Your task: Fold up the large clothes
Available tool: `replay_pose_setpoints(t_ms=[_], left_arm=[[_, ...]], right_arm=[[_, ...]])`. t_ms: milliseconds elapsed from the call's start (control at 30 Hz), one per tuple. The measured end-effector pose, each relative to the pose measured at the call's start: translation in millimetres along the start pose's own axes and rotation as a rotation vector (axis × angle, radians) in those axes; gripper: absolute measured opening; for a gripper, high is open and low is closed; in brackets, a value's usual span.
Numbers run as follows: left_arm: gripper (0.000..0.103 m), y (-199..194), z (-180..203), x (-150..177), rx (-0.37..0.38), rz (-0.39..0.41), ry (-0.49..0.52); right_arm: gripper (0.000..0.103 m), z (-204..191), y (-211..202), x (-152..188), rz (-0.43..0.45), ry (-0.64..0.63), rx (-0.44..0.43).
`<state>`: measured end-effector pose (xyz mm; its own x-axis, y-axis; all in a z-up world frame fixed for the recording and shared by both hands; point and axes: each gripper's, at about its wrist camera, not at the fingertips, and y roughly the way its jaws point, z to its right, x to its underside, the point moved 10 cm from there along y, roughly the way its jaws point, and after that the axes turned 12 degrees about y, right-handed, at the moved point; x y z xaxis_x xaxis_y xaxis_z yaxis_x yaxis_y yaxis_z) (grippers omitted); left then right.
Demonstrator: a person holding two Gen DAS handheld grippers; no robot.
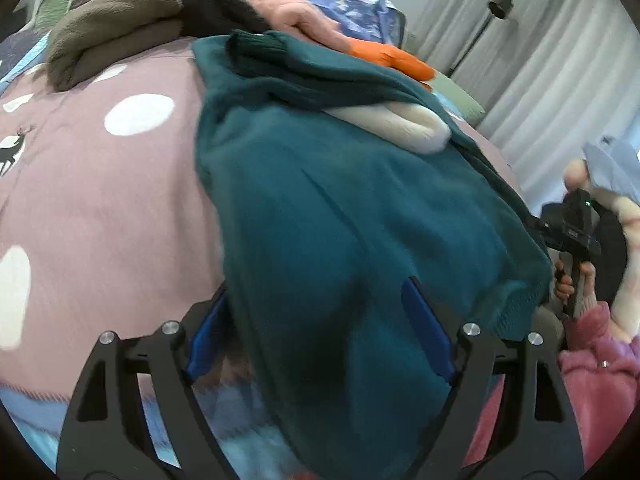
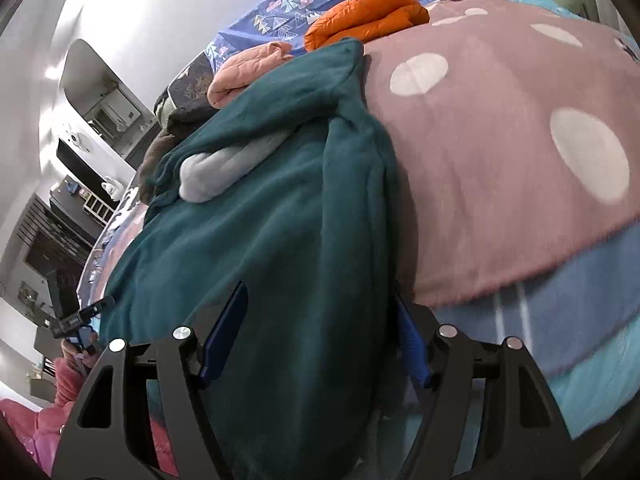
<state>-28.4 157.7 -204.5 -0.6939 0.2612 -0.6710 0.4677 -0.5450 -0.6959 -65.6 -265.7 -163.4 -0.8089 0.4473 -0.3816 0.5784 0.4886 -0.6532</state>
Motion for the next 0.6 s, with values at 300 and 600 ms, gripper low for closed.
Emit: replay_pose_setpoints(t_ms=[300, 600], left_arm=[[0.043, -10, 20, 26, 0.023, 0.004, -0.028], [0.019, -68, 38, -38, 0.016, 0.216, -0.034]], right_arm=[[0.030, -1, -24, 30, 0.031, 0.001, 0.008], [0.019, -58, -71, -27, 0.149, 0.047, -0.225]])
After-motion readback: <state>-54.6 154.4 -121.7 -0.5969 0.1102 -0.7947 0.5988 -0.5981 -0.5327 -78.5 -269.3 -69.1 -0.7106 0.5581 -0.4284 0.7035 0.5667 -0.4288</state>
